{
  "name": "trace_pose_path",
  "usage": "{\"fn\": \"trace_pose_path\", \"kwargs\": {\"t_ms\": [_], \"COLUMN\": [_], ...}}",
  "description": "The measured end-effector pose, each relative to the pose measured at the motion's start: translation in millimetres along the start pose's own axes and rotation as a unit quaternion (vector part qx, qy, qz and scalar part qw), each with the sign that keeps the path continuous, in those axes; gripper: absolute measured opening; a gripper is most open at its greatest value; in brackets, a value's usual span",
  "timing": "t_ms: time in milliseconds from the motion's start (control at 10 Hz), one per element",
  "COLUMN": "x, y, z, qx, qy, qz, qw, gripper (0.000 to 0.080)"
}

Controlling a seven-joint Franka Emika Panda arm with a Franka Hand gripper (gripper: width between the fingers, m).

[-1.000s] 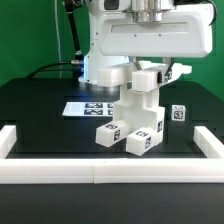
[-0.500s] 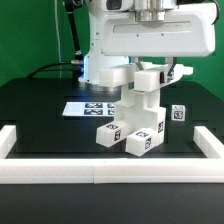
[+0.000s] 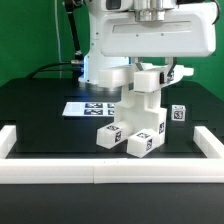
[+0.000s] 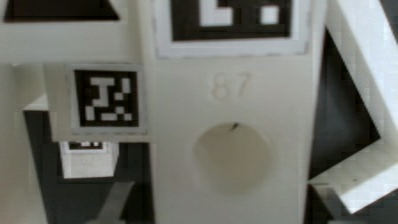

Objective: Assemble chair

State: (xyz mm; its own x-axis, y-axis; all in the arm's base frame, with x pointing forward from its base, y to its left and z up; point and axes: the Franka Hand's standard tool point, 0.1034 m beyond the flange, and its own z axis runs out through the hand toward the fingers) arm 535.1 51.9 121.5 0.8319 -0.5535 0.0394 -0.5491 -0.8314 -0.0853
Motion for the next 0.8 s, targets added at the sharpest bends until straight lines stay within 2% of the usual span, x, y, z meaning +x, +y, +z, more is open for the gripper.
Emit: {"fn": "trace_pose_path", "kwargs": {"t_ms": [800], "x": [0.1], "y": [0.1], "z": [0.1], "qx": [0.0], "qy": [-0.001], "qz": [-0.015], "qw": [1.0], "gripper": [0.029]}}
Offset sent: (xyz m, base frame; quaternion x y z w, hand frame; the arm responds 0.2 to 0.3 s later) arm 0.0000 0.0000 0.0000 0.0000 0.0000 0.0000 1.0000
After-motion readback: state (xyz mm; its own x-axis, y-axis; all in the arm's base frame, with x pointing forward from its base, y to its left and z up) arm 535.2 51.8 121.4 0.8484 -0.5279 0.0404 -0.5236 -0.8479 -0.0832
